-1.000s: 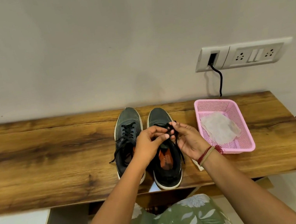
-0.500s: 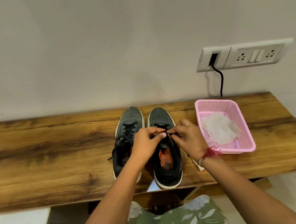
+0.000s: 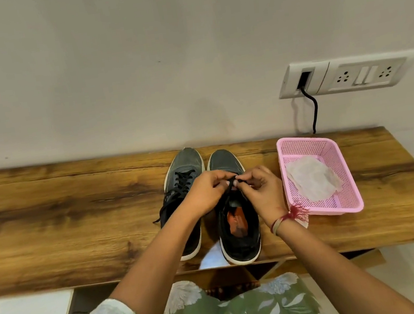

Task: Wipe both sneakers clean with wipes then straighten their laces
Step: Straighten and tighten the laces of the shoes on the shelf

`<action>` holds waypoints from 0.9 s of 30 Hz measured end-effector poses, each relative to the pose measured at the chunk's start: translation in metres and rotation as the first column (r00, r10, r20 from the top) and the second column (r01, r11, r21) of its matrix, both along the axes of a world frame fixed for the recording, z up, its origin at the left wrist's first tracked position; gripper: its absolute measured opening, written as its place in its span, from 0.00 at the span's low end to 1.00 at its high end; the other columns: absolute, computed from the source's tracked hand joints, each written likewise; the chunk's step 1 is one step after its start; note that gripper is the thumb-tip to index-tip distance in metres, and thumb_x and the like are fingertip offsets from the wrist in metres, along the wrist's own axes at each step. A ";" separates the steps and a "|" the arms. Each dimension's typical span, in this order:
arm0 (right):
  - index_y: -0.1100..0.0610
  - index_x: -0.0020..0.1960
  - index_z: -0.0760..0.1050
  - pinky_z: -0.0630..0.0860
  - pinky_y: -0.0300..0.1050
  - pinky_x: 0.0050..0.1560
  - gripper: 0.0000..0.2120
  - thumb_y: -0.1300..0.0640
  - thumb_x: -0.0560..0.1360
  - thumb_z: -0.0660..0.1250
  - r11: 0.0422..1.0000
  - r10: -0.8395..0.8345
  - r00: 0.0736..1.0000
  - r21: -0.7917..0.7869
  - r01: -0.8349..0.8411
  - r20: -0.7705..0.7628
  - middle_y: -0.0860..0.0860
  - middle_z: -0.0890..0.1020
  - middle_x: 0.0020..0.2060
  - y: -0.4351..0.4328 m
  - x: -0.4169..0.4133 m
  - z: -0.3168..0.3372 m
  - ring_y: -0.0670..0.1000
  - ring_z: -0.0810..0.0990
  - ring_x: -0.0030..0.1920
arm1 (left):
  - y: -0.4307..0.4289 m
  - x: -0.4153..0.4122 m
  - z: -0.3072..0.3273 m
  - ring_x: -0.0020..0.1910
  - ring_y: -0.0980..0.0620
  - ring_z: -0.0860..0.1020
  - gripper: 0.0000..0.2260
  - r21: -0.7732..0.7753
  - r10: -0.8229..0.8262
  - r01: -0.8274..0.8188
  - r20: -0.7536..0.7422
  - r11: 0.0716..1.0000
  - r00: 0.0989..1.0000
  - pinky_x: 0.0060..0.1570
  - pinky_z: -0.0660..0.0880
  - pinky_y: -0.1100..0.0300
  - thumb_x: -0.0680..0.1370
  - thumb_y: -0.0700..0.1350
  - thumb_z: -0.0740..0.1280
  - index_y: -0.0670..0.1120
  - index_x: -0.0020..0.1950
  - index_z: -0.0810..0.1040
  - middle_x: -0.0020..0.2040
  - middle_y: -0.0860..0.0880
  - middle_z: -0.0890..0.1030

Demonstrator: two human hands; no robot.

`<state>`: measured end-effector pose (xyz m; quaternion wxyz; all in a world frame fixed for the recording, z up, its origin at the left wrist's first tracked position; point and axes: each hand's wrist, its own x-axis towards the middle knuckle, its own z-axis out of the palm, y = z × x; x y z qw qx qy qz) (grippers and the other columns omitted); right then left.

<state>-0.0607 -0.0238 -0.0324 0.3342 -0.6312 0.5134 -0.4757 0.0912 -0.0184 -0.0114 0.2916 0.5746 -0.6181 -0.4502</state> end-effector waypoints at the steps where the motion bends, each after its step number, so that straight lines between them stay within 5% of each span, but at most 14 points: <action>1: 0.53 0.39 0.80 0.78 0.41 0.46 0.10 0.67 0.67 0.74 1.000 -0.001 0.999 0.031 0.000 0.035 0.46 0.78 0.39 0.000 -0.001 0.000 0.49 0.80 0.42 | 0.000 0.001 0.002 0.56 0.54 0.79 0.13 0.004 0.005 -0.005 0.000 1.000 1.000 0.62 0.74 0.56 0.79 0.35 0.62 0.44 0.61 0.79 0.54 0.48 0.82; 4: 0.46 0.38 0.81 0.78 0.45 0.50 0.13 0.65 0.65 0.76 0.995 -0.006 0.995 0.101 -0.004 0.103 0.47 0.79 0.40 0.000 -0.004 0.000 0.50 0.81 0.45 | 0.005 0.002 0.005 0.52 0.55 0.80 0.10 -0.058 0.048 -0.043 0.100 0.997 0.994 0.58 0.75 0.55 0.79 0.39 0.64 0.46 0.58 0.81 0.51 0.50 0.83; 6: 0.46 0.37 0.82 0.77 0.46 0.52 0.12 0.63 0.64 0.77 0.986 -0.051 0.984 0.164 0.023 0.169 0.49 0.81 0.42 0.001 -0.006 0.000 0.51 0.81 0.47 | 0.010 0.000 0.007 0.52 0.52 0.80 0.09 -0.159 0.103 -0.058 0.293 0.986 0.950 0.56 0.76 0.54 0.79 0.43 0.64 0.48 0.57 0.81 0.51 0.50 0.84; 9: 0.57 0.39 0.82 0.77 0.46 0.50 0.07 0.65 0.64 0.76 0.935 -0.204 0.924 0.346 0.084 0.325 0.57 0.83 0.43 0.002 -0.012 0.007 0.52 0.81 0.45 | 0.018 -0.001 0.010 0.59 0.49 0.75 0.11 -0.299 0.206 -0.017 0.614 0.954 0.762 0.58 0.69 0.52 0.81 0.48 0.61 0.51 0.60 0.80 0.57 0.52 0.80; 12: 0.58 0.34 0.78 0.75 0.44 0.43 0.07 0.65 0.65 0.76 0.864 -0.313 0.922 0.472 0.176 0.228 0.53 0.82 0.36 0.003 -0.022 0.012 0.49 0.78 0.36 | 0.023 0.004 0.008 0.64 0.50 0.66 0.11 -0.324 0.247 0.019 0.754 0.946 0.608 0.60 0.60 0.53 0.81 0.49 0.60 0.53 0.60 0.79 0.62 0.53 0.73; 17: 0.52 0.29 0.76 0.73 0.41 0.44 0.12 0.61 0.65 0.77 0.859 -0.305 0.952 0.428 0.283 -0.017 0.45 0.79 0.30 0.006 -0.019 0.009 0.46 0.78 0.35 | 0.030 0.003 0.003 0.65 0.50 0.63 0.11 -0.322 0.283 -0.037 0.766 0.946 0.578 0.61 0.56 0.52 0.80 0.50 0.62 0.55 0.58 0.81 0.61 0.54 0.70; 27: 0.57 0.36 0.79 0.73 0.41 0.43 0.07 0.56 0.69 0.75 0.831 -0.298 0.935 0.431 0.353 -0.192 0.50 0.81 0.34 0.001 -0.022 0.010 0.50 0.78 0.39 | 0.033 0.013 0.003 0.69 0.51 0.59 0.09 -0.250 0.269 -0.120 0.743 0.961 0.613 0.64 0.52 0.51 0.79 0.50 0.63 0.57 0.54 0.82 0.63 0.55 0.69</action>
